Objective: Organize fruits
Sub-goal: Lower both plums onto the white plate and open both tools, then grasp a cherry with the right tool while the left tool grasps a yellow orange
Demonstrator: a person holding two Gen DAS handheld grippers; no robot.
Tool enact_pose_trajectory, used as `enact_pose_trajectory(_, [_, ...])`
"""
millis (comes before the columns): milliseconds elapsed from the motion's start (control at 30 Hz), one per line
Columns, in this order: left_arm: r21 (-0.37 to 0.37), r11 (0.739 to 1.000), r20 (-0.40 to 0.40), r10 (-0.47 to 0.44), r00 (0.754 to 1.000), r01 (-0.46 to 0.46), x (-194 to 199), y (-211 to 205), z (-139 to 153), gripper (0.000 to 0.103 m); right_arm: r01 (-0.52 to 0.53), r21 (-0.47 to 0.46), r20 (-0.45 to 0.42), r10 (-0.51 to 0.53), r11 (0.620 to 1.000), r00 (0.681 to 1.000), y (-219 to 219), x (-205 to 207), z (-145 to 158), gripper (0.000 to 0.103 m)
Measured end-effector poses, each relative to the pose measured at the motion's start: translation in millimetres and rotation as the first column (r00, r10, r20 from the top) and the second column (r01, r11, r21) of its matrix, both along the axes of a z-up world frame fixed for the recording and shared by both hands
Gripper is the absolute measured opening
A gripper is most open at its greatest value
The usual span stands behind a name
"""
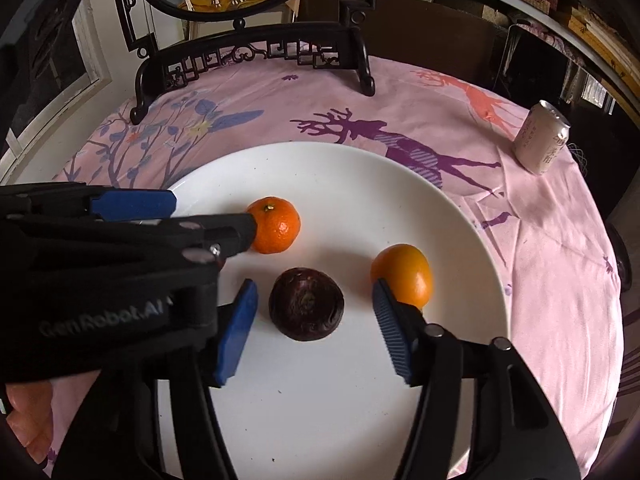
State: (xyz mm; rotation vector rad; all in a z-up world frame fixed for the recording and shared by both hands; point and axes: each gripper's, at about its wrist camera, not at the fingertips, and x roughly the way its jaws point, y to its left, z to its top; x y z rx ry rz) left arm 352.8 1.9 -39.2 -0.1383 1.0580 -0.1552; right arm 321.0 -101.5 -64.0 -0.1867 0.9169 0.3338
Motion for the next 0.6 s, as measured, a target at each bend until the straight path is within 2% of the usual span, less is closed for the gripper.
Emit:
enact_pose_trajectory(100, [-0.025, 1.000, 0.059, -0.005, 0.998, 0.007, -31.3, 9.4, 26.7, 0.070, 0.001, -0.022, 0.024, -0.001, 1.000, 1.000, -11.6, -26.7, 17.8, 0.061])
enact_pose_trajectory(167, [-0.001, 1.000, 0.109, 0.008, 0.994, -0.008, -66.0, 17.8, 41.9, 0.079, 0.017, -0.003, 0.026, -0.017, 1.000, 1.000, -26.8, -56.5, 29.4, 0.062])
enact_pose_trajectory(233, [-0.001, 1.000, 0.144, 0.019, 0.989, -0.019, -104.0, 25.0, 50.1, 0.080, 0.035, 0.046, 0.017, -0.036, 0.998, 0.999, -42.6, -91.0, 35.3, 0.072])
enact_pose_trajectory(367, [-0.013, 1.000, 0.186, 0.016, 0.982, -0.014, -179.2, 29.9, 46.8, 0.082, 0.097, 0.124, 0.032, -0.102, 0.988, 0.994, -61.6, -155.4, 35.7, 0.087])
enact_pose_trajectory(467, [-0.002, 1.000, 0.195, 0.020, 0.981, -0.020, -219.7, 27.9, 36.5, 0.083, 0.147, 0.152, 0.051, -0.156, 0.977, 0.986, -69.2, -183.9, 37.0, 0.088])
enact_pose_trajectory(600, [0.028, 0.999, 0.210, 0.024, 0.978, -0.030, -248.2, 27.1, 30.0, 0.083, 0.163, 0.155, 0.070, -0.175, 0.974, 0.982, -72.7, -201.2, 45.8, 0.088])
